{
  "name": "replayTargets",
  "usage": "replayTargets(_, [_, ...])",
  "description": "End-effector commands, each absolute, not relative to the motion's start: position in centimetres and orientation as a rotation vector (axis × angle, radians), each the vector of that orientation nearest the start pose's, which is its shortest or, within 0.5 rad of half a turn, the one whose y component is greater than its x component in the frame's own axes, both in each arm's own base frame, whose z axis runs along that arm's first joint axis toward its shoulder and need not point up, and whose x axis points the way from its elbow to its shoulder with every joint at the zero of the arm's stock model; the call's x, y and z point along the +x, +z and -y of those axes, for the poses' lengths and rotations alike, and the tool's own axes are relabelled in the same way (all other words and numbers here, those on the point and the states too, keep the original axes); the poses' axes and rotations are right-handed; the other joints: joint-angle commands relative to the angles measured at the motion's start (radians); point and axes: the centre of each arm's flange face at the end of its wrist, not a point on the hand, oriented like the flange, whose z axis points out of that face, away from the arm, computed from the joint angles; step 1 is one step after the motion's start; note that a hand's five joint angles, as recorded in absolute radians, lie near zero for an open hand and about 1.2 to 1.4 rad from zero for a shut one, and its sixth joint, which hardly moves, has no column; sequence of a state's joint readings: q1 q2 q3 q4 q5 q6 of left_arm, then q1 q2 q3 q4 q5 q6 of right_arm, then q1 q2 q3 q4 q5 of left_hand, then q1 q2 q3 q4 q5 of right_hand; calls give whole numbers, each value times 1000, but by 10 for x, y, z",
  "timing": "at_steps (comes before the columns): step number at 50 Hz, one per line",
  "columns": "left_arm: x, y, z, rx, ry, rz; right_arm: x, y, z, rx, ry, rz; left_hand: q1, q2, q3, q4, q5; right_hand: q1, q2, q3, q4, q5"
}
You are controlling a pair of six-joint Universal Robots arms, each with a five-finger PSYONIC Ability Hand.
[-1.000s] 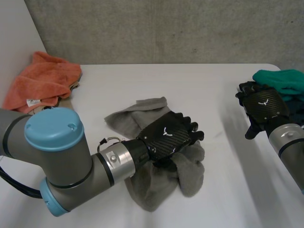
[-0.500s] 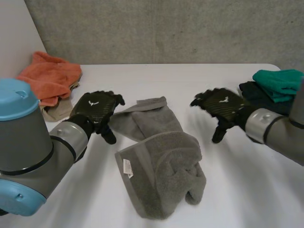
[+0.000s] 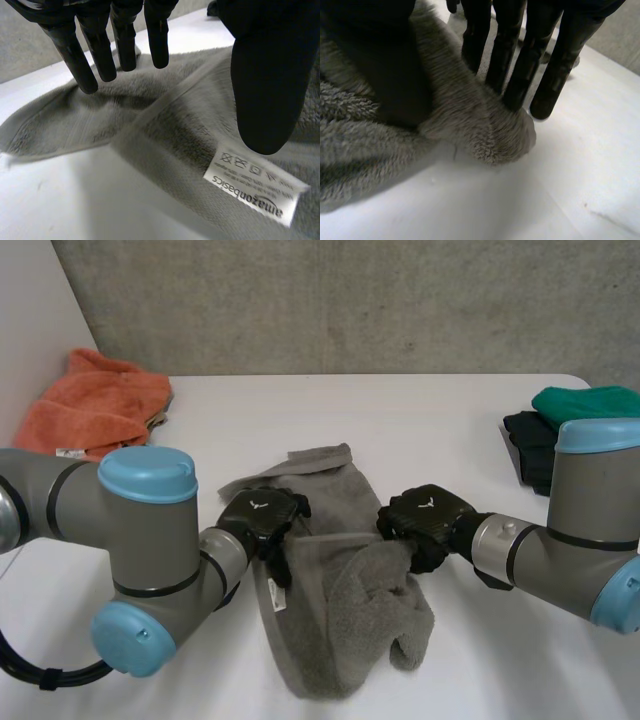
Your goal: Fold the laundry.
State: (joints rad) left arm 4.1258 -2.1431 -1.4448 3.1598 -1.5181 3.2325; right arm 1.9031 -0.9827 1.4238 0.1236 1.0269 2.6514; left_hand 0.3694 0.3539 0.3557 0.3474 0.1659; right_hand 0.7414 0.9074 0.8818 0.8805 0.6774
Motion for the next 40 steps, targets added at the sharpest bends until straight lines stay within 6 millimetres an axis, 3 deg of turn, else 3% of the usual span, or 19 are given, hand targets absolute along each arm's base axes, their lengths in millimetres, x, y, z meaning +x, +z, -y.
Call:
replayTargets(1, [-329, 151, 240, 987, -1854, -2779, 286, 152, 266, -1251, -1392, -1986, 29, 45, 43, 51, 58, 655, 489, 514, 516, 544])
replayTargets(9, [-336, 140, 238, 1019, -1797, -2811, 283, 187, 243, -1274, -1531, -1880, 47, 62, 60, 69, 76, 655, 489, 514, 516, 544])
replayTargets(19, [-341, 138, 234, 1046, -1785, -2821, 282, 211, 224, -1297, -1671, -1758, 164, 179, 178, 186, 193, 655, 489, 514, 516, 544])
replayTargets(24, [-343, 139, 233, 1047, -1791, -2832, 284, 213, 218, -1313, -1675, -1742, 709, 725, 723, 731, 738, 655, 489, 514, 516, 544])
replayTargets(25, [-343, 142, 233, 1041, -1806, -2826, 284, 213, 217, -1314, -1674, -1742, 963, 979, 977, 985, 992, 655, 489, 514, 516, 544])
replayTargets(28, [-342, 146, 235, 1032, -1823, -2814, 283, 212, 215, -1312, -1656, -1759, 1027, 1042, 1041, 1049, 1056, 624, 458, 483, 485, 513])
replayTargets(31, [-340, 160, 237, 1025, -1877, -2771, 282, 207, 208, -1324, -1601, -1779, 1027, 1042, 1041, 1049, 1056, 255, 89, 115, 116, 145])
replayTargets(32, [-339, 176, 236, 1024, -1931, -2735, 281, 204, 202, -1346, -1556, -1799, 1027, 1042, 1041, 1049, 1056, -63, -229, -204, -202, -174])
replayTargets(36, [-327, 215, 237, 1038, -2039, -2595, 276, 208, 200, -1458, -1552, -1806, 1027, 1042, 1041, 1049, 1056, -567, -733, -707, -706, -677])
replayTargets(40, [-313, 242, 238, 1078, -2082, -2441, 272, 224, 214, -1465, -1641, -1810, 1027, 1042, 1041, 1049, 1056, -567, -733, -707, -706, -677])
